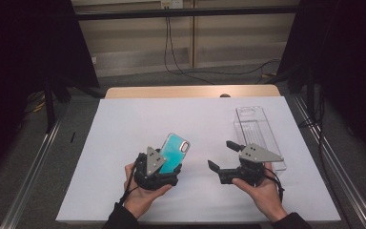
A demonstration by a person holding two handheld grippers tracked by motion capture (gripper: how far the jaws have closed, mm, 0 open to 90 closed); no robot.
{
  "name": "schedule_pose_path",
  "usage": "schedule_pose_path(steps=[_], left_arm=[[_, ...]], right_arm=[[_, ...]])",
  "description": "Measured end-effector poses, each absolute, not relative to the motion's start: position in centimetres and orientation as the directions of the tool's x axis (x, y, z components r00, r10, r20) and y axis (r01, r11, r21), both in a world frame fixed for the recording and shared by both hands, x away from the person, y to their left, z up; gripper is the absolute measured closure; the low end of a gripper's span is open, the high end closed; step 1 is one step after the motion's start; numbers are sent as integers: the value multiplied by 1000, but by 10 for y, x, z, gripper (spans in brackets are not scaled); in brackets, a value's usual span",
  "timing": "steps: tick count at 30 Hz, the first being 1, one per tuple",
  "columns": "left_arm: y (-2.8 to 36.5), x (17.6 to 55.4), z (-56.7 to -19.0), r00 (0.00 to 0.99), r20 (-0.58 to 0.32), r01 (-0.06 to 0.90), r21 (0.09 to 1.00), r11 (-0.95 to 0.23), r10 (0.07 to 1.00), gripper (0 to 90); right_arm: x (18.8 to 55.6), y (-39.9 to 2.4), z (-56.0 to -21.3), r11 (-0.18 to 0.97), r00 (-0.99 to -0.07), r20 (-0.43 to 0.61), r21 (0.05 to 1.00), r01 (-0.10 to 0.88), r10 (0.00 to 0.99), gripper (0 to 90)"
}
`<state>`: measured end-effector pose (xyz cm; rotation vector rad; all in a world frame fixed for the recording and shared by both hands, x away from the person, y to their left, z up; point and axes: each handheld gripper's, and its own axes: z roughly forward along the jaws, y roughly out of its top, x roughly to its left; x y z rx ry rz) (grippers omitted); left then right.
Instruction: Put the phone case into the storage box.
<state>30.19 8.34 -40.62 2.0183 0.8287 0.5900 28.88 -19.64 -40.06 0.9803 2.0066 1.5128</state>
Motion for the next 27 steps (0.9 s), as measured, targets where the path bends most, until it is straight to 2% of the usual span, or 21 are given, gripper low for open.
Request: schedule_pose_path(steps=[5, 9, 11, 18, 19, 21, 23, 27], left_arm=[[73, 302, -405, 681, 103, 326, 844, -426, 725, 170], [67, 303, -402, 678, 108, 313, 853, -418, 727, 170], [63, 304, -401, 681, 118, 302, 854, -424, 722, 170], [62, 306, -397, 668, 120, 296, 863, -410, 735, 170], [62, 307, -397, 666, 126, 292, 863, -413, 736, 170], [61, 307, -398, 665, 131, 289, 863, -415, 735, 170], [59, 308, -399, 663, 135, 292, 860, -419, 737, 170], [57, 309, -400, 658, 146, 287, 859, -425, 739, 170]], right_arm=[[292, -194, -400, 144, -657, 109, 937, 319, 746, 110], [295, -191, -395, 133, -652, 115, 938, 319, 750, 98], [297, -188, -393, 152, -645, 89, 939, 308, 759, 97], [305, -181, -387, 184, -655, 107, 915, 359, 748, 106], [306, -180, -385, 187, -654, 117, 908, 376, 747, 112], [308, -179, -382, 211, -659, 133, 885, 416, 741, 179], [310, -176, -381, 219, -658, 130, 881, 420, 742, 163], [317, -172, -378, 230, -650, 140, 863, 450, 747, 214]])
